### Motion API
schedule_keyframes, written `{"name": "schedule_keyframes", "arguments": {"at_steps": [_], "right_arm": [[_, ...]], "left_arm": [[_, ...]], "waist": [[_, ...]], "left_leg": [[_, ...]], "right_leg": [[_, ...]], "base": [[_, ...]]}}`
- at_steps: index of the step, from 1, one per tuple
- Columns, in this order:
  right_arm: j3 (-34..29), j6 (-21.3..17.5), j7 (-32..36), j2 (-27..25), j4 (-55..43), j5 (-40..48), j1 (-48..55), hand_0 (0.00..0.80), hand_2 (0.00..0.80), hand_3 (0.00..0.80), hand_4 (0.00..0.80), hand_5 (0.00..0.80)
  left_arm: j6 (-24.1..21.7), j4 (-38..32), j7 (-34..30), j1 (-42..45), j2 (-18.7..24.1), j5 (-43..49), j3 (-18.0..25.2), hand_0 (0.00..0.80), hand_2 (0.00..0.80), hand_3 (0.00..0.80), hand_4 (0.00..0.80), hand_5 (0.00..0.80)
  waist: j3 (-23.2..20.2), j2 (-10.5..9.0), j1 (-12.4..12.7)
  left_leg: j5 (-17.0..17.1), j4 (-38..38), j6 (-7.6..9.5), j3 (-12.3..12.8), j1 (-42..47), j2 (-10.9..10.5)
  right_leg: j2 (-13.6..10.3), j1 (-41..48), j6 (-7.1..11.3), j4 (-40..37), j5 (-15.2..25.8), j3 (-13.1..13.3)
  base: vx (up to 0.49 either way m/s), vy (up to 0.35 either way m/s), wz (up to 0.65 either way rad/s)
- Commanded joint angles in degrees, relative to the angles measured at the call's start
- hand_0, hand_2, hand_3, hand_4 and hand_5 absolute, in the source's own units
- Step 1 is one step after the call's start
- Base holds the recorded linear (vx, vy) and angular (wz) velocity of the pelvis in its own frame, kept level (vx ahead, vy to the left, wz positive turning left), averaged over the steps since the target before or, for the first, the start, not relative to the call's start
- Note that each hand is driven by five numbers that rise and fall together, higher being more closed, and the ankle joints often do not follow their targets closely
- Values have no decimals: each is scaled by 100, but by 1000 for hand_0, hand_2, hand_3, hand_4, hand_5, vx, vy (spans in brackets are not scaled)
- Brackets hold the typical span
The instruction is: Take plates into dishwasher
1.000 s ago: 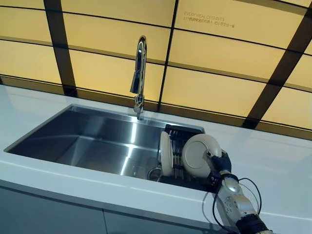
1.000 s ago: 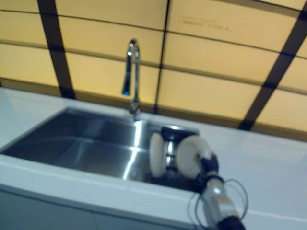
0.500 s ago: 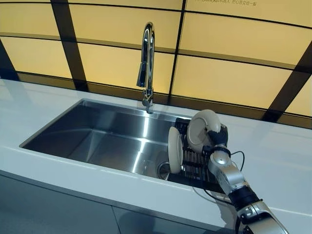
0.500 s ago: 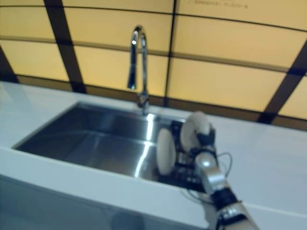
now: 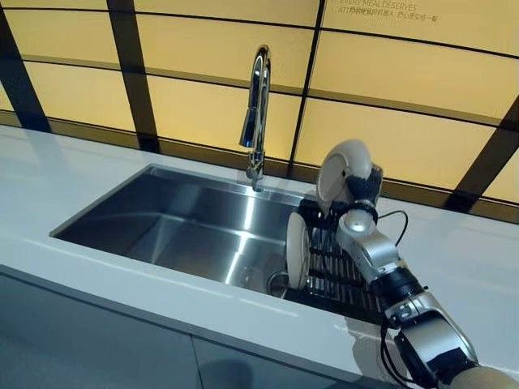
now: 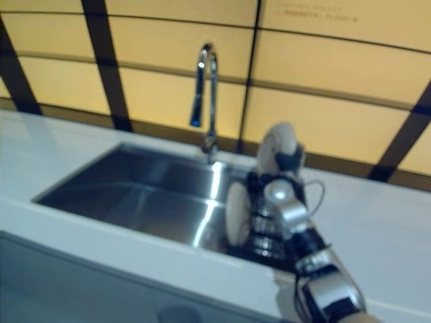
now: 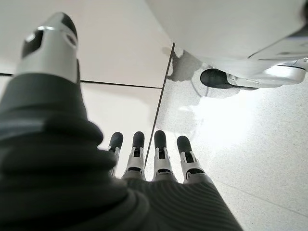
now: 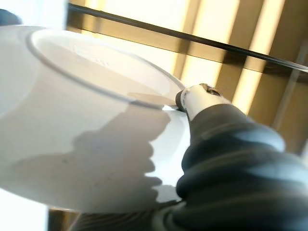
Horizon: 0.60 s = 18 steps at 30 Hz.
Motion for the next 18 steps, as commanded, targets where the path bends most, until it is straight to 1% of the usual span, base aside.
{"name": "schedule_keyframes", "arguments": {"at_steps": [1, 5, 8, 10, 13, 15, 16, 18], "right_arm": [[101, -295, -335, -731, 168, -303, -1125, 800, 800, 800, 800, 800], [129, -127, -409, -1174, 213, -276, -1473, 800, 800, 800, 800, 800], [161, -16, -514, -1598, 285, -127, -1759, 800, 800, 800, 800, 800], [232, 165, -612, -1987, 255, -78, -2032, 800, 800, 800, 800, 800], [315, 401, -769, -2450, 98, 78, -2307, 800, 800, 800, 800, 800], [369, 582, -911, -2744, -73, 196, -2484, 800, 800, 800, 800, 800], [374, 598, -919, -2776, -79, 211, -2503, 800, 800, 800, 800, 800], [421, 661, -917, -3010, -125, 306, -2608, 800, 800, 800, 800, 800]], "left_arm": [[-13, 117, -77, -250, 108, 336, -289, 0, 0, 0, 0, 0], [32, 127, -147, -280, 191, 483, -311, 0, 0, 0, 0, 0], [70, 147, -229, -327, 280, 676, -330, 0, 0, 0, 0, 0], [69, 180, -280, -362, 366, 840, -367, 0, 0, 0, 0, 0], [42, 211, -334, -434, 443, 951, -399, 0, 0, 0, 0, 0], [27, 201, -344, -511, 472, 932, -489, 0, 0, 0, 0, 0], [26, 199, -345, -520, 472, 932, -499, 0, 0, 0, 0, 0], [31, 160, -337, -572, 482, 858, -564, 0, 0, 0, 0, 0]], "waist": [[-227, 1, 179], [-258, -43, 173], [-283, -93, 164], [-311, -137, 127], [-346, -177, 12], [-385, -193, -111], [-389, -193, -121], [-419, -196, -223]], "left_leg": [[-331, 121, 316, -304, -234, -345], [-320, 109, 323, -317, -224, -372], [-312, 99, 316, -325, -227, -372], [-288, 82, 311, -307, -245, -369], [-268, 55, 308, -234, -246, -366], [-257, 27, 309, -130, -252, -357], [-256, 24, 310, -117, -252, -356], [-243, -3, 307, -28, -245, -349]], "right_leg": [[-590, -161, 706, 291, 634, 211], [-601, -181, 728, 317, 693, 230], [-593, -176, 742, 323, 712, 251], [-562, -187, 749, 310, 713, 276], [-515, -221, 753, 299, 706, 359], [-453, -271, 748, 292, 681, 447], [-447, -278, 747, 293, 682, 458], [-411, -323, 746, 303, 683, 518]], "base": [[0, 0, 0], [0, 0, 0], [0, 0, 0], [0, 0, 0], [-17, -10, -5], [-32, -11, -23], [-20, -3, -32], [-7, 5, -30]]}}
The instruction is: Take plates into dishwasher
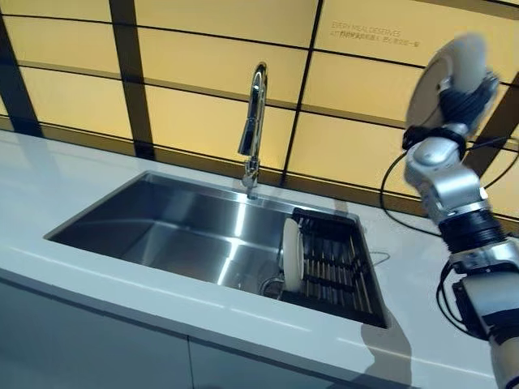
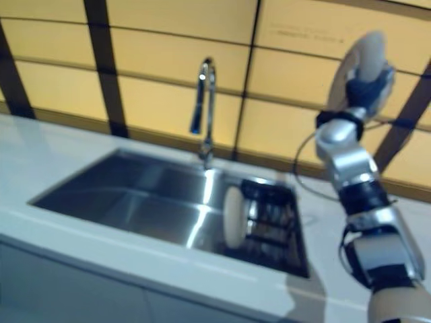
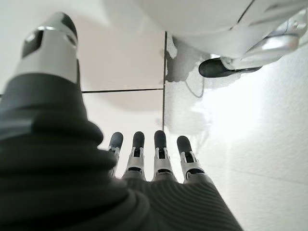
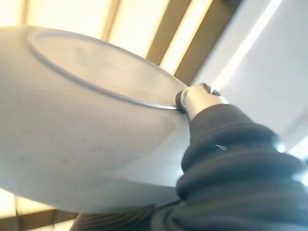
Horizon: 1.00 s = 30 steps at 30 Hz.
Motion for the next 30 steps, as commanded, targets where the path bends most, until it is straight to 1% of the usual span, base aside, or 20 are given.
{"name": "schedule_keyframes", "arguments": {"at_steps": [1, 6, 9, 11, 12, 15, 17, 18, 20, 22, 23, 24, 25, 26, 27, 29, 30], "right_arm": [[355, 10, -134, -744, -81, 100, -1050, 800, 800, 800, 800, 800], [449, -41, 229, -1257, 83, 64, -1176, 800, 800, 800, 800, 800], [419, -156, 756, -1677, 227, 3, -1048, 800, 800, 800, 800, 800], [364, -268, 1040, -1968, 215, 203, -874, 800, 800, 800, 800, 800], [256, -208, 1210, -2088, 186, 108, -681, 800, 800, 800, 800, 800], [-84, -187, 1637, -2411, 106, 160, -111, 800, 800, 800, 800, 800], [-796, -270, 2210, -2694, -133, 99, 964, 800, 800, 800, 800, 800], [-941, -308, 2288, -2731, -188, 71, 1174, 800, 800, 800, 800, 800], [-1681, -526, 2568, -2807, -491, 91, 2162, 800, 800, 800, 800, 800], [-2361, -607, 2693, -2772, -890, 357, 3054, 800, 800, 800, 800, 800], [-2541, -659, 2721, -2718, -1005, 431, 3284, 800, 800, 800, 800, 800], [-2946, -728, 2800, -2581, -1207, 446, 3777, 800, 800, 800, 800, 800], [-3189, -813, 2800, -2506, -1312, 487, 4083, 800, 800, 800, 800, 800], [-3371, -907, 2759, -2417, -1408, 561, 4328, 800, 800, 800, 800, 800], [-3428, -952, 2764, -2364, -1428, 560, 4414, 800, 800, 800, 800, 800], [-3553, -1050, 2752, -2165, -1500, 624, 4588, 800, 800, 800, 800, 800], [-3511, -1070, 2795, -2087, -1522, 630, 4572, 800, 800, 800, 800, 800]], "left_arm": [[-97, 103, -19, -390, 93, 130, -242, 0, 0, 0, 0, 0], [-166, 103, -31, -505, 86, -107, -354, 0, 0, 0, 0, 0], [-157, 84, -27, -521, 65, -222, -358, 0, 0, 0, 0, 0], [-165, 103, 2, -476, 62, -237, -337, 0, 0, 0, 0, 0], [-154, 139, 7, -452, 62, -246, -293, 0, 0, 0, 0, 0], [-156, 194, 41, -388, 43, -272, -181, 0, 0, 0, 0, 0], [-166, 277, 73, -272, 57, -229, -30, 0, 0, 0, 0, 0], [-151, 268, 84, -252, 55, -213, 16, 0, 0, 0, 0, 0], [-149, 305, 90, -162, 91, -128, 197, 0, 0, 0, 0, 0], [-157, 374, 81, -110, 135, -107, 369, 0, 0, 0, 0, 0], [-170, 376, 86, -85, 137, -116, 421, 0, 0, 0, 0, 0], [-191, 366, 83, -46, 160, -129, 488, 0, 0, 0, 0, 0], [-223, 360, 95, -31, 169, -150, 521, 0, 0, 0, 0, 0], [-251, 347, 112, -40, 179, -170, 529, 0, 0, 0, 0, 0], [-268, 343, 130, -49, 182, -192, 523, 0, 0, 0, 0, 0], [-357, 339, 198, -85, 199, -239, 460, 0, 0, 0, 0, 0], [-389, 321, 219, -113, 236, -232, 450, 0, 0, 0, 0, 0]], "waist": [[-108, 110, -41], [-175, 122, -268], [-199, 116, -408], [-207, 100, -492], [-193, 101, -552], [-173, 108, -718], [-144, 74, -891], [-126, 69, -921], [-66, 41, -1033], [-25, 20, -1111], [-13, 25, -1128], [7, 25, -1108], [22, 34, -1089], [30, 49, -1071], [31, 63, -1055], [28, 146, -943], [17, 224, -844]], "left_leg": [[-90, -283, 258, -280, -68, -269], [-94, -318, 265, -75, -52, -254], [-114, -322, 272, 40, -49, -236], [-112, -309, 279, 102, -80, -219], [-131, -304, 277, 160, -73, -200], [-153, -298, 293, 253, -75, -180], [-195, -253, 301, 379, -78, -144], [-208, -244, 299, 419, -75, -134], [-239, -225, 304, 559, -69, -96], [-228, -213, 300, 729, -102, -38], [-218, -220, 297, 802, -110, -18], [-182, -234, 293, 967, -134, 32], [-153, -236, 295, 1079, -167, 73], [-116, -232, 303, 1188, -219, 121], [-94, -223, 307, 1246, -259, 149], [-27, -165, 325, 1485, -422, 273], [42, -124, 327, 1690, -568, 393]], "right_leg": [[-397, -167, 711, 378, 500, 227], [-275, -234, 685, 354, 428, 394], [-216, -273, 681, 339, 398, 509], [-173, -295, 673, 321, 377, 609], [-162, -323, 682, 359, 394, 652], [-126, -409, 691, 419, 434, 788], [-79, -523, 712, 471, 512, 901], [-80, -555, 723, 495, 534, 881], [-68, -662, 743, 612, 603, 827], [-97, -705, 756, 764, 626, 742], [-128, -715, 765, 828, 646, 689], [-216, -708, 777, 998, 673, 576], [-278, -678, 772, 1093, 643, 519], [-336, -610, 755, 1142, 578, 474], [-375, -559, 742, 1185, 544, 447], [-542, -363, 693, 1493, 436, 338], [-675, -207, 673, 1690, 392, 203]], "base": [[-1, 1, -26], [3, 8, -30], [1, 18, -23], [-14, 19, -12], [-14, 26, -10], [8, 33, -5], [30, 5, -10], [14, -26, -38], [-15, -51, -57], [-65, -67, -43], [-107, -72, -36], [-121, -72, -57], [-164, -104, -64], [-152, -98, -40], [-191, -123, -14], [-254, -167, -19], [-256, -183, -40]]}}
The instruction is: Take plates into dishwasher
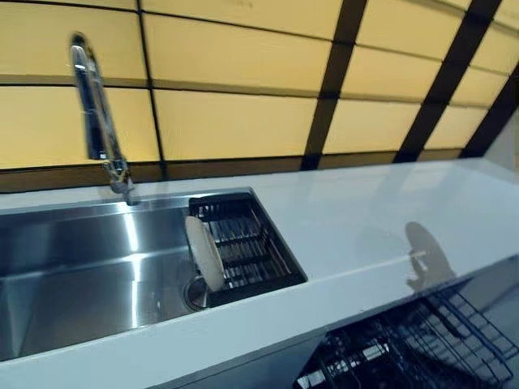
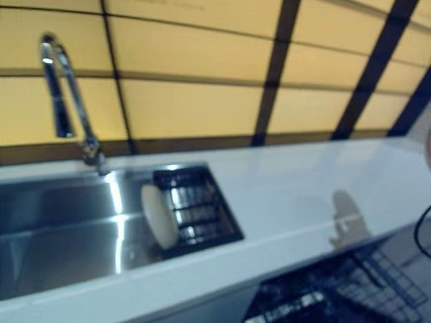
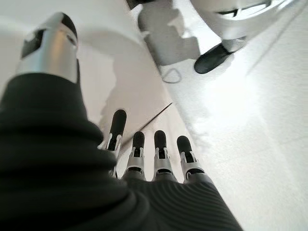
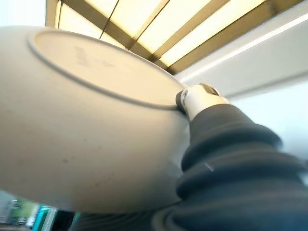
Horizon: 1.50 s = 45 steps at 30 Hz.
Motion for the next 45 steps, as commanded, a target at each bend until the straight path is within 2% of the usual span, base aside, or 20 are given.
{"name": "schedule_keyframes", "arguments": {"at_steps": [1, 3, 5, 7, 8, 10, 11, 12, 14, 16, 19, 24, 27, 28, 29, 30, 31, 33, 38, 45], "right_arm": [[1, -507, 40, 249, -460, 179, -297, 800, 800, 800, 800, 800], [179, -513, 70, 319, -477, 190, -424, 800, 800, 800, 800, 800], [312, -493, 143, 354, -425, 182, -565, 800, 800, 800, 800, 800], [373, -504, 180, 358, -394, 189, -627, 800, 800, 800, 800, 800], [511, -507, 289, 398, -337, 265, -723, 800, 800, 800, 800, 800], [617, -508, 366, 445, -308, 286, -762, 800, 800, 800, 800, 800], [676, -580, 434, 500, -289, 435, -780, 800, 800, 800, 800, 800], [688, -593, 443, 509, -294, 451, -783, 800, 800, 800, 800, 800], [718, -617, 476, 585, -429, 522, -727, 800, 800, 800, 800, 800], [702, -624, 497, 610, -481, 551, -687, 800, 800, 800, 800, 800], [609, -639, 626, 801, -840, 484, -422, 800, 800, 800, 800, 800], [681, -490, 804, 1028, -1177, 319, -378, 800, 800, 800, 800, 800], [813, -345, 939, 1104, -1255, 257, -418, 800, 800, 800, 800, 800], [869, -328, 1023, 1148, -1245, 183, -430, 800, 800, 800, 800, 800], [961, -283, 1213, 1213, -1236, 82, -438, 800, 800, 800, 800, 800], [984, -292, 1244, 1229, -1233, 67, -443, 800, 800, 800, 800, 800], [1109, -314, 1403, 1290, -1216, -9, -468, 800, 800, 800, 800, 800], [1306, -315, 1546, 1395, -1156, -138, -575, 800, 800, 800, 800, 800], [1643, -217, 2027, 1546, -1222, -508, -676, 800, 800, 800, 800, 800], [1969, 151, 2631, 1581, -1434, -709, -615, 800, 800, 800, 800, 800]], "left_arm": [[-343, -96, 191, -299, 370, -146, 90, 0, 0, 0, 0, 0], [-389, -94, 213, -312, 441, -182, 62, 0, 0, 0, 0, 0], [-420, -64, 219, -351, 486, -186, 64, 0, 0, 0, 0, 0], [-427, -55, 237, -361, 495, -217, 69, 0, 0, 0, 0, 0], [-477, -57, 276, -371, 514, -202, 93, 0, 0, 0, 0, 0], [-498, -55, 326, -389, 512, -247, 126, 0, 0, 0, 0, 0], [-537, -70, 382, -389, 488, -250, 192, 0, 0, 0, 0, 0], [-539, -69, 390, -392, 485, -267, 201, 0, 0, 0, 0, 0], [-603, -82, 359, -440, 426, -164, 246, 0, 0, 0, 0, 0], [-626, -117, 327, -448, 403, -134, 237, 0, 0, 0, 0, 0], [-791, -254, 261, -510, 211, -44, 105, 0, 0, 0, 0, 0], [-816, -211, 296, -604, 36, 114, -4, 0, 0, 0, 0, 0], [-827, -121, 273, -615, 22, 75, 1, 0, 0, 0, 0, 0], [-833, -91, 254, -593, 15, 69, 20, 0, 0, 0, 0, 0], [-851, -47, 247, -525, -9, 43, 44, 0, 0, 0, 0, 0], [-858, -38, 248, -515, -16, 33, 51, 0, 0, 0, 0, 0], [-865, -2, 254, -465, -35, -20, 85, 0, 0, 0, 0, 0], [-863, 32, 251, -427, -44, -63, 123, 0, 0, 0, 0, 0], [-817, 125, 207, -475, -60, -130, 197, 0, 0, 0, 0, 0], [-859, -61, 203, -575, -44, -148, 204, 0, 0, 0, 0, 0]], "waist": [[-24, -100, 484], [-61, -90, 588], [-101, -93, 628], [-123, -99, 635], [-171, -121, 624], [-166, -144, 605], [-160, -127, 624], [-157, -125, 623], [-169, -132, 603], [-166, -124, 588], [-109, -115, 518], [-8, -74, 462], [29, -18, 440], [37, 4, 452], [51, 42, 498], [45, 60, 522], [47, 94, 588], [82, 127, 659], [131, 218, 677], [212, 236, 712]], "left_leg": [[145, 97, 390, -240, -673, 16], [198, 122, 370, 15, -794, 76], [240, 143, 364, 177, -880, 114], [248, 158, 361, 244, -906, 130], [278, 165, 346, 410, -927, 190], [284, 212, 291, 539, -898, 269], [363, 229, 206, 728, -882, 409], [377, 238, 190, 745, -889, 435], [504, 307, 69, 810, -1016, 598], [560, 307, 24, 800, -1056, 650], [771, 252, -190, 690, -1206, 775], [1094, 148, -439, 510, -1436, 964], [1190, 95, -514, 363, -1487, 1012], [1214, 69, -536, 237, -1503, 999], [1238, 3, -565, -87, -1508, 951], [1257, -5, -567, -168, -1538, 951], [1255, -44, -581, -513, -1563, 887], [1241, -54, -602, -820, -1561, 839], [1231, -49, -667, -956, -1508, 837], [1234, -70, -691, -1030, -1502, 823]], "right_leg": [[-1066, 549, 419, 636, 864, 245], [-1183, 849, 471, 651, 804, 131], [-1201, 1022, 495, 638, 784, 56], [-1182, 1074, 501, 609, 755, 21], [-1004, 1140, 474, 393, 500, -118], [-891, 1122, 426, 121, 304, -332], [-777, 1245, 355, -152, 37, -575], [-727, 1274, 338, -216, -26, -586], [-376, 1465, 242, -634, -434, -550], [-279, 1507, 194, -717, -527, -509], [13, 1640, -25, -1063, -663, -363], [281, 1596, -257, -1164, -761, -250], [359, 1559, -328, -1152, -800, -214], [385, 1552, -347, -1156, -806, -175], [421, 1538, -376, -1167, -802, -70], [440, 1511, -391, -1179, -776, -31], [461, 1484, -414, -1198, -765, 98], [456, 1465, -429, -1203, -761, 186], [430, 1393, -448, -1192, -751, 115], [400, 1325, -421, -1159, -727, -12]], "base": [[-238, -185, -140], [-181, -165, -203], [-173, -180, -32], [-145, -193, -42], [-164, -293, -97], [-188, -392, -96], [-154, -330, -81], [-201, -436, -105], [-121, -318, -75], [-71, -194, -58], [-117, -257, -46], [-112, -167, -10], [-65, -104, 3], [-17, -75, 11], [-11, -48, 11], [1, -37, 4], [3, -12, -7], [19, -5, -27], [-17, 41, -9], [-26, 20, 6]]}}
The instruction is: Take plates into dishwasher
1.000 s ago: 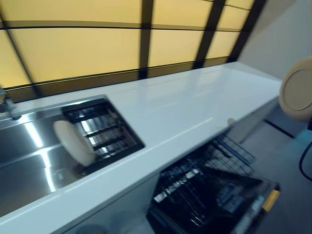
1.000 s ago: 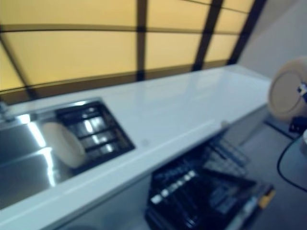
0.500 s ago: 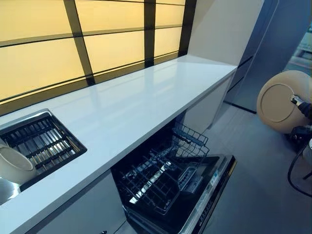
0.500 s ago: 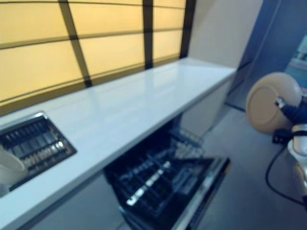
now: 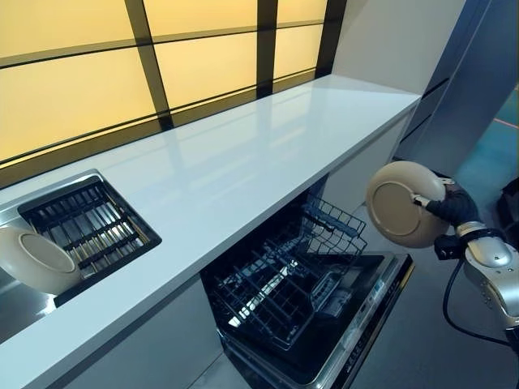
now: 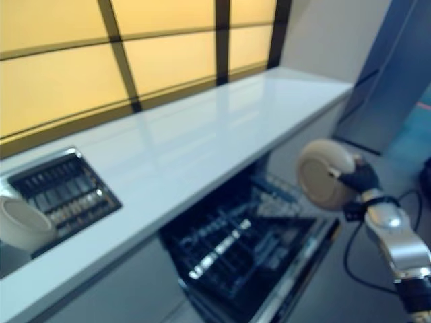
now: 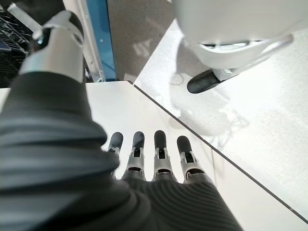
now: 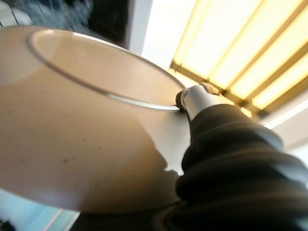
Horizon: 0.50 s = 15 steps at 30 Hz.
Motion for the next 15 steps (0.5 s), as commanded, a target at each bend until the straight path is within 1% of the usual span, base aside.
{"name": "schedule_keyframes", "arguments": {"at_steps": [1, 4, 7, 8, 9, 11, 12, 15], "right_arm": [[189, -54, 281, 16, -441, -137, -469, 800, 800, 800, 800, 800], [290, -21, 443, 175, -484, -230, -289, 800, 800, 800, 800, 800], [377, -12, 461, 302, -550, -699, -140, 800, 800, 800, 800, 800], [413, -68, 464, 374, -561, -854, -45, 800, 800, 800, 800, 800], [416, -78, 416, 401, -582, -917, 8, 800, 800, 800, 800, 800], [438, -257, 221, 554, -600, -1554, 198, 800, 800, 800, 800, 800], [440, -314, 152, 596, -601, -1722, 265, 800, 800, 800, 800, 800], [470, -318, -66, 802, -674, -1909, 561, 800, 800, 800, 800, 800]], "left_arm": [[-168, -22, -7, -336, 268, -152, 51, 0, 0, 0, 0, 0], [-126, -75, -22, -368, 279, -126, 63, 0, 0, 0, 0, 0], [-133, -63, -21, -371, 287, -125, 76, 0, 0, 0, 0, 0], [-127, -73, 0, -351, 273, -114, 88, 0, 0, 0, 0, 0], [-129, -81, 11, -341, 267, -111, 86, 0, 0, 0, 0, 0], [-138, -84, 38, -297, 241, -123, 90, 0, 0, 0, 0, 0], [-144, -87, 52, -281, 223, -117, 95, 0, 0, 0, 0, 0], [-139, -131, 97, -195, 168, -92, 95, 0, 0, 0, 0, 0]], "waist": [[-134, -339, 140], [-94, -350, 146], [-68, -358, 158], [-51, -361, 170], [-39, -362, 172], [-10, -350, 187], [1, -341, 192], [33, -307, 216]], "left_leg": [[218, 11, -90, -373, -428, -32], [211, 14, -93, -406, -413, -46], [204, 13, -93, -424, -406, -58], [208, -2, -87, -426, -395, -60], [207, -4, -81, -432, -392, -64], [203, -6, -72, -442, -377, -72], [206, -15, -69, -443, -373, -71], [223, -56, -65, -451, -361, -71]], "right_leg": [[-64, -69, 91, 481, -294, 9], [-70, -67, 105, 484, -274, -17], [-80, -65, 123, 476, -259, -34], [-80, -54, 131, 465, -250, -44], [-83, -57, 134, 468, -246, -43], [-85, -53, 148, 479, -242, -46], [-87, -46, 155, 476, -241, -49], [-91, -18, 177, 451, -237, -50]], "base": [[-30, -7, 7], [-14, -1, 4], [-3, 2, 1], [0, 0, 0], [-13, 20, 3], [1, 15, 2], [7, 32, 2], [3, 21, 1]]}}
